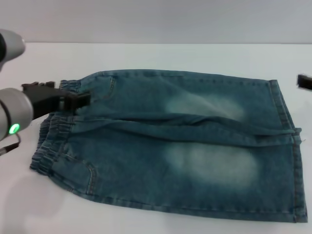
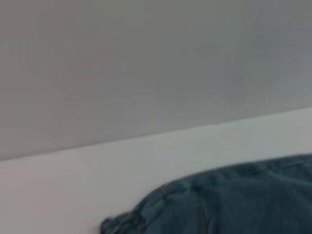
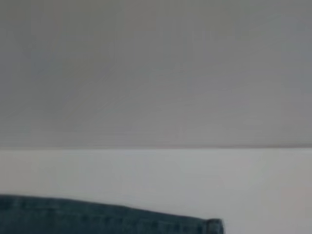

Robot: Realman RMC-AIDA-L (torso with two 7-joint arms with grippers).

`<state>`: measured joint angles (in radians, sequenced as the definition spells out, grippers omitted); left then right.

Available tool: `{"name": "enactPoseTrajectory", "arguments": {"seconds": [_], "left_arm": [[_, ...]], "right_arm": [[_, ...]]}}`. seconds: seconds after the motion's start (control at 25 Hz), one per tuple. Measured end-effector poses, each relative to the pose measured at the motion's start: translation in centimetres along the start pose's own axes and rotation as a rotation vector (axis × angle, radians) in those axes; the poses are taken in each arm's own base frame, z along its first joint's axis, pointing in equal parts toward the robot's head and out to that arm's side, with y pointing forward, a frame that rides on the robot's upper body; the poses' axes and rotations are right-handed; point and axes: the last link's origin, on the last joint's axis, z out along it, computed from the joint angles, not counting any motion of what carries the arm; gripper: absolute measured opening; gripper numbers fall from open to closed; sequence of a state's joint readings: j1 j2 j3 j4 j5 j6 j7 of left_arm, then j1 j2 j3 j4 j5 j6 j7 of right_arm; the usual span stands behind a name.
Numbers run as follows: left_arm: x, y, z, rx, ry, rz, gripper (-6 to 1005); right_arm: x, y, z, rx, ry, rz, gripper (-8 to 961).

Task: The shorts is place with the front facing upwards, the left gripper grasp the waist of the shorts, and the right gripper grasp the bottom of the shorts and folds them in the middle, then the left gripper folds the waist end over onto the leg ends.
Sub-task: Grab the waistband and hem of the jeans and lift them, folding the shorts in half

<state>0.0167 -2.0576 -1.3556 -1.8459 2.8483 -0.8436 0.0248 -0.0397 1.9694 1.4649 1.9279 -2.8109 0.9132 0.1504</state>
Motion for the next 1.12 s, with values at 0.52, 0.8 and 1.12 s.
{"name": "enactPoseTrajectory", "arguments": {"seconds": [0.52,0.8,1.12], "left_arm": [[-2.5,-0.9,-1.2,0.045,-0.218,-0.036,835],[-3.1,-1.3,-1.4,0.058,-0.319,-0.040,835],[-4.6,-2.0,-0.4,0.073,-0.402,-0.059,834]], "right_arm": [[3.1,-2.8,-0.6,0.063,0.147,0.061,717],[3.5,-2.3,0.0,0.043,0.175,0.071,709],[3.7,-2.4,-0.1,0.046,0.174,0.081,700]]}}
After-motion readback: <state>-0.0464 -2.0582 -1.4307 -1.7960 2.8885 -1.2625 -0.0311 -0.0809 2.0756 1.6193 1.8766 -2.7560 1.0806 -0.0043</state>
